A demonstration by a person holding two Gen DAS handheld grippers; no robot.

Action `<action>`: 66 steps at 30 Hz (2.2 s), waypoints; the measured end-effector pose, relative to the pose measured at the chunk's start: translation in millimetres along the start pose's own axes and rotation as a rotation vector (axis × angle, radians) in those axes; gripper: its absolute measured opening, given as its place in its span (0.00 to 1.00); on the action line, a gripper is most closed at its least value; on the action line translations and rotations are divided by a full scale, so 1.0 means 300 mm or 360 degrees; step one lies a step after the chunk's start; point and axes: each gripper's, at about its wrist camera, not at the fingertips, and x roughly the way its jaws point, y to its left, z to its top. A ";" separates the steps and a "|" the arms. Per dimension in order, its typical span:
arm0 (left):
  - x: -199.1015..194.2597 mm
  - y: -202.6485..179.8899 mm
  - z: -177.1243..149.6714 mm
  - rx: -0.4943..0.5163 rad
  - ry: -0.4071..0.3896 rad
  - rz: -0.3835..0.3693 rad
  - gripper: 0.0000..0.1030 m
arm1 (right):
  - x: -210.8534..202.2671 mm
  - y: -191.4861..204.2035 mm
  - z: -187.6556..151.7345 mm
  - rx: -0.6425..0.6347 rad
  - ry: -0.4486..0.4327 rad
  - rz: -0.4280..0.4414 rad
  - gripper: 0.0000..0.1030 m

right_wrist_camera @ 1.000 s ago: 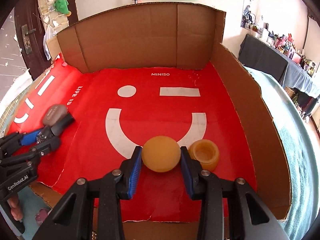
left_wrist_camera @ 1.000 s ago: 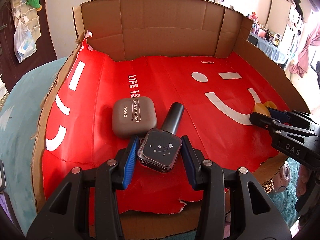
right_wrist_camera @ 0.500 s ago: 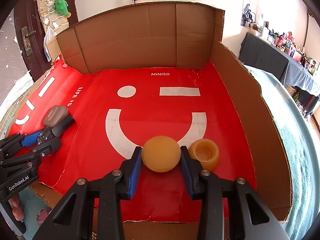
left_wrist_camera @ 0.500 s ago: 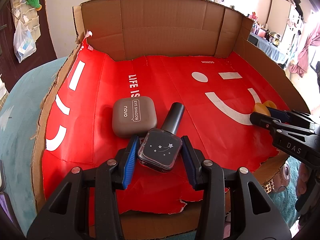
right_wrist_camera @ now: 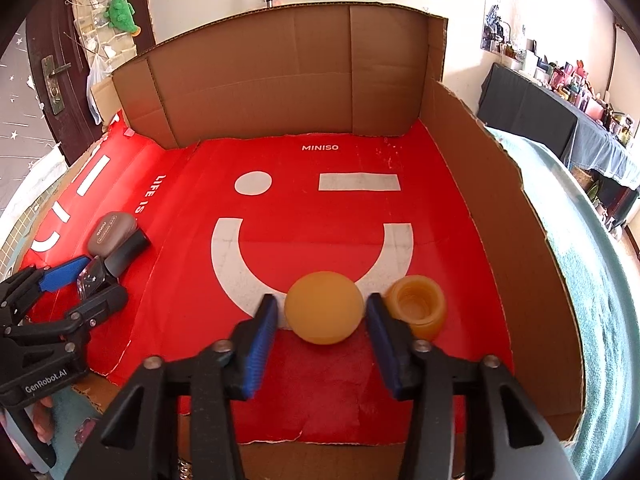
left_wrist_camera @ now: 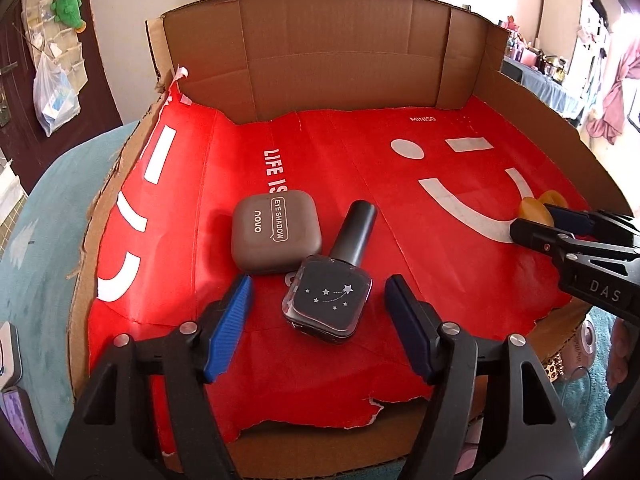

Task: Organize rigid objects
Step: 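Open the left tool releasing the nail polish while the right tool releases the sponge, then withdraw both open tools from the box toward the remaining items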

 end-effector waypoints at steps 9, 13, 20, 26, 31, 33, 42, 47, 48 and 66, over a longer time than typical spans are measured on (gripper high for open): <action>-0.054 -0.016 -0.003 0.0036 -0.0066 0.0061 0.71 | -0.038 0.007 -0.013 0.0001 -0.0034 0.0014 0.59; -0.105 -0.019 -0.005 0.0040 -0.0118 0.0064 0.74 | -0.089 0.019 -0.020 -0.0012 -0.0090 0.0029 0.63; -0.197 0.000 -0.012 -0.0012 -0.0211 0.0056 0.91 | -0.204 0.020 -0.045 0.0006 -0.0210 0.0049 0.72; -0.272 -0.018 -0.034 0.0005 -0.0282 0.0047 0.98 | -0.293 0.027 -0.075 0.0012 -0.0308 0.0082 0.87; -0.326 -0.034 -0.057 0.0008 -0.0336 0.0036 1.00 | -0.346 0.038 -0.107 0.0004 -0.0365 0.0108 1.00; -0.339 -0.039 -0.062 0.0004 -0.0344 0.0032 1.00 | -0.363 0.031 -0.122 0.0024 -0.0381 0.0140 1.00; -0.380 -0.052 -0.099 0.0000 -0.0359 0.0020 1.00 | -0.404 0.017 -0.176 0.0062 -0.0427 0.0203 1.00; -0.405 -0.052 -0.135 -0.0014 -0.0380 0.0091 1.00 | -0.413 0.010 -0.205 0.0089 -0.0422 0.0244 1.00; -0.408 -0.051 -0.141 -0.0015 -0.0382 0.0097 1.00 | -0.413 0.010 -0.212 0.0092 -0.0415 0.0249 1.00; -0.419 -0.053 -0.276 -0.0043 -0.0275 0.0000 1.00 | -0.398 0.048 -0.376 0.0072 -0.0273 0.0228 1.00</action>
